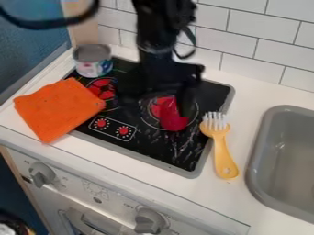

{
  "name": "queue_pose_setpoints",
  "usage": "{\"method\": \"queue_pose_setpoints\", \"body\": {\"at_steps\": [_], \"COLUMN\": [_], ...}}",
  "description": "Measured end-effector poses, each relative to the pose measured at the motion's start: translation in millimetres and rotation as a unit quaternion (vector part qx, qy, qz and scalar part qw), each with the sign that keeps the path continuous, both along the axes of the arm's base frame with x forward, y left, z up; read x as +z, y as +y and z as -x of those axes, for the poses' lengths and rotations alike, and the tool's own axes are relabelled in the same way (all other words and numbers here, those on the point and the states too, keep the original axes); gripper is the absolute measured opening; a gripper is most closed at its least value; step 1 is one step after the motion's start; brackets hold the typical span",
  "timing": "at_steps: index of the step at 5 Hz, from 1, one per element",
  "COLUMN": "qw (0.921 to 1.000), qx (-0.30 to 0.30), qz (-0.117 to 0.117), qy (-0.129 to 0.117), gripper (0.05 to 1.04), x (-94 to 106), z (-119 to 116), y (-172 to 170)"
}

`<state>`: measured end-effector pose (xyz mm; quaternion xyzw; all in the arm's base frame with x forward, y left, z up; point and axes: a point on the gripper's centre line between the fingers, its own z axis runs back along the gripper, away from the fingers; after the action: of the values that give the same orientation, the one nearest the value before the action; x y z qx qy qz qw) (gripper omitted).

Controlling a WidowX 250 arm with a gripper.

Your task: Move the yellow brush to the right burner

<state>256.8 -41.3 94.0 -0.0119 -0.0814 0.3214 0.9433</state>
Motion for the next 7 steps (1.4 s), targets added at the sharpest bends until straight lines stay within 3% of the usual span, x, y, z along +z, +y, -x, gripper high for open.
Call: {"method": "queue_pose_setpoints", "body": {"at_steps": [1, 3, 4, 5, 6, 7], "qw": [0.9987, 0.9986, 0.9988, 0.9988, 0.9985, 0.9995], "qx": [-0.02, -0.038, -0.044, -0.048, -0.053, -0.021], "qz": [0.041, 0.024, 0.021, 0.007, 0.009, 0.01], "qy": [0.024, 0.029, 0.004, -0.004, -0.011, -0.021], "gripper": [0.999, 0.999, 0.999, 0.999, 0.945, 0.657], "x": [-22.8, -38.3, -36.9, -48.4, -53.0, -55.3], "z": [1.2, -13.6, -22.6, -31.6, -39.8, -42.4], "y": [-36.3, -51.8, -59.3, -61.3, -67.1, -68.5]}}
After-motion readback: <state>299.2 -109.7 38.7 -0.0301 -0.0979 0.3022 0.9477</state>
